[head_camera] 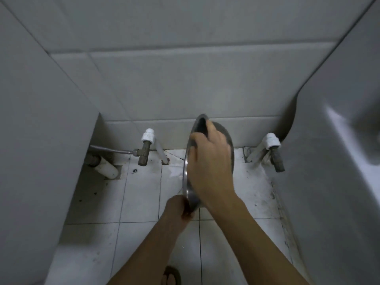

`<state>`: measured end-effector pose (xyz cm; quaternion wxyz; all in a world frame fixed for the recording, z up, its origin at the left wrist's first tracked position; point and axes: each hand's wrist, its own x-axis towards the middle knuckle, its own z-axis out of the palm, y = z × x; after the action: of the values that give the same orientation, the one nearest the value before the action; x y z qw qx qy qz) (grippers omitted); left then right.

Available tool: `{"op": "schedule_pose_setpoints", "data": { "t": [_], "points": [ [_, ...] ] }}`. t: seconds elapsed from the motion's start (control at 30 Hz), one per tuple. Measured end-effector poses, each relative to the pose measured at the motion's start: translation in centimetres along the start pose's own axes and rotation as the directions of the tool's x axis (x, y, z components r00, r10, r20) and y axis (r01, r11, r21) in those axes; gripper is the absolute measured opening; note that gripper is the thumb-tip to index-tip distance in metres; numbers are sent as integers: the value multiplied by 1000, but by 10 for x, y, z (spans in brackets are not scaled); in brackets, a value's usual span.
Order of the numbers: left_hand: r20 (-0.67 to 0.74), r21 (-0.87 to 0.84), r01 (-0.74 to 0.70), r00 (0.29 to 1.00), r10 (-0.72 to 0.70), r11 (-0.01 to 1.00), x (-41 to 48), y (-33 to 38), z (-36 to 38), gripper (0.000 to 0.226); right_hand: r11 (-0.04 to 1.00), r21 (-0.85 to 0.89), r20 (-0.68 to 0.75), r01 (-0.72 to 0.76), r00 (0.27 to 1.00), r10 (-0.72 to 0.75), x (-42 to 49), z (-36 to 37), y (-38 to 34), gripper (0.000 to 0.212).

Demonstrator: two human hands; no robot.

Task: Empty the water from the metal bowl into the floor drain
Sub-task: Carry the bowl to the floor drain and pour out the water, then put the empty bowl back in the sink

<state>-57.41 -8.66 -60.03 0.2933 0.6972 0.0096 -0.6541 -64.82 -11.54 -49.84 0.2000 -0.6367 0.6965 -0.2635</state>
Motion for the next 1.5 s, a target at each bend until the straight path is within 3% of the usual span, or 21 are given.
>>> {"op": "schedule_pose_setpoints", "data": {
  "t": [0.03,0.17,0.27,0.43,0.5,0.67,0.73,0.77,0.87,1.07,1.2,1.33,1.5],
  "points": [
    [-22,63,-27,999,29,998,-12,3,-2,38,998,30,-11,-61,998,62,-1,-22,-1,30],
    [-67,57,-159,984,162,986,-95,28,2,26,950,180,-123,-256,952,280,-12,-120,-13,33],
    [-89,111,-288,950,298,951,-175,46,6,27,910,250,-201,-331,902,383,-30,-187,-29,34],
    [-37,173,-452,885,464,875,-313,75,-5,15,827,363,-189,-430,835,517,-70,-284,-80,36],
    [-2,180,-497,862,506,849,-368,90,-12,6,803,405,-191,-437,818,542,-87,-321,-109,36],
    [38,244,-608,784,619,755,-503,134,-57,20,775,454,-151,-440,819,553,-122,-397,-196,34],
    [14,295,-642,744,668,708,-540,150,-78,27,802,428,-125,-416,852,509,-136,-421,-232,35],
    [-106,235,-669,704,702,705,-581,179,-149,28,836,428,-40,-345,916,398,-138,-421,-308,35],
    [-118,353,-678,651,750,644,-595,197,-173,24,834,458,-26,-308,933,359,-149,-421,-332,33],
    [-192,351,-658,645,740,666,-599,227,-242,20,863,437,55,-255,965,258,-154,-392,-384,35],
    [-258,290,-653,651,714,700,-584,259,-335,15,906,384,105,-177,984,147,-158,-334,-457,39],
    [-292,310,-598,680,673,739,-544,302,-417,12,931,298,189,-212,969,160,-150,-259,-521,40],
    [-237,435,-534,708,665,724,-487,374,-505,13,899,242,276,-365,914,297,-135,-160,-602,40]
  ]
}}
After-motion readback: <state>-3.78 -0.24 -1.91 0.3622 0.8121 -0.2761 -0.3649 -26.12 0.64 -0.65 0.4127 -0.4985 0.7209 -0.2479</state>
